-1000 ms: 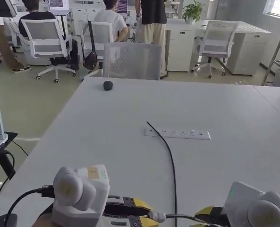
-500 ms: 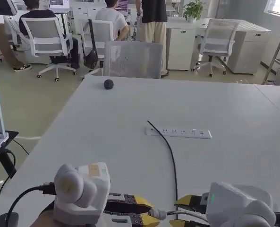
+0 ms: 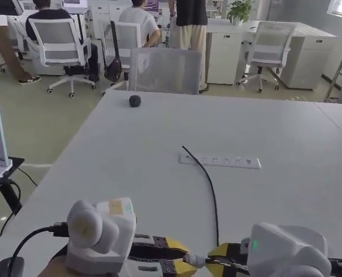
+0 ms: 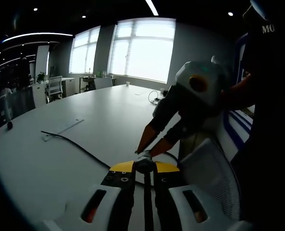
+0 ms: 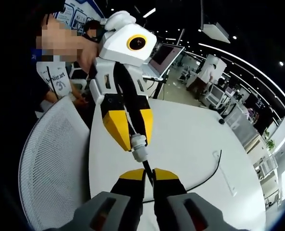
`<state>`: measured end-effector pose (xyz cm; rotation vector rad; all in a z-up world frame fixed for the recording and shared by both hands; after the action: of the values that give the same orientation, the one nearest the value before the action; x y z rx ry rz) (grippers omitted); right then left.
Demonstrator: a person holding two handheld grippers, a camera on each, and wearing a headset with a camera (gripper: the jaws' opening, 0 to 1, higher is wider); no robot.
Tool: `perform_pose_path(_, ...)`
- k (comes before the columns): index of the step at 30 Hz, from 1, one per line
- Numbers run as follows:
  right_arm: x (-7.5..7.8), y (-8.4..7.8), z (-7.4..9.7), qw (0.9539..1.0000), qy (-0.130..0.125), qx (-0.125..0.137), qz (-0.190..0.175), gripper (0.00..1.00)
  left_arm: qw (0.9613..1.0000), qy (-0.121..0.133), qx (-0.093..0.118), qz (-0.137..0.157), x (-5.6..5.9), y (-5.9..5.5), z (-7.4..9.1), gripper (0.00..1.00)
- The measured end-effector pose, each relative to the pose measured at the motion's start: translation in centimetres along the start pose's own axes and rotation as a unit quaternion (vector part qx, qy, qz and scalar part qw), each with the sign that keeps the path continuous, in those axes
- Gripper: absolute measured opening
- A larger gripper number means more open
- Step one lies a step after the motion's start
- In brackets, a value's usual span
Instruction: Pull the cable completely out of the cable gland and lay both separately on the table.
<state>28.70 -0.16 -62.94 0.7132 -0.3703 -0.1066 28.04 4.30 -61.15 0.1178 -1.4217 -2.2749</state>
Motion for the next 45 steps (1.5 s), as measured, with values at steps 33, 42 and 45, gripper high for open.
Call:
perform_pose_path(33,0.8,-5.8,0.0,0.9701,0.014,-0.032,-0.240,0.00,0.9999,0.001,0.012,0.005,-0.5,0.9,0.2,0.15)
perform_pose_path(42,0.3,-6.9,-0.3,0.9584,0.018,-0.050,-0.280,0.00,1.0000,0.003,0.008,0.004,-0.5,0.8,0.3,0.15)
perform_pose_path(45,0.7,-6.8,-0.1,0.9681,0.004,-0.044,-0.247,0.01,0.9999,0.003,0.011,0.005,-0.6,1.0,0.3,0.15)
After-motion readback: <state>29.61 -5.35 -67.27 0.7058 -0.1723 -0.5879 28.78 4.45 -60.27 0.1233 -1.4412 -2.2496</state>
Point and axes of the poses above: the centre of the closed fingertips' face, and the gripper's own axes: z roughly backward along the fingers, x roughly to its right, y roughly out of its top, the point moved 2 cm from there along z, roughly backward along the fingers, and after that the axes turned 5 degrees about -x, right-handed, at the moved point
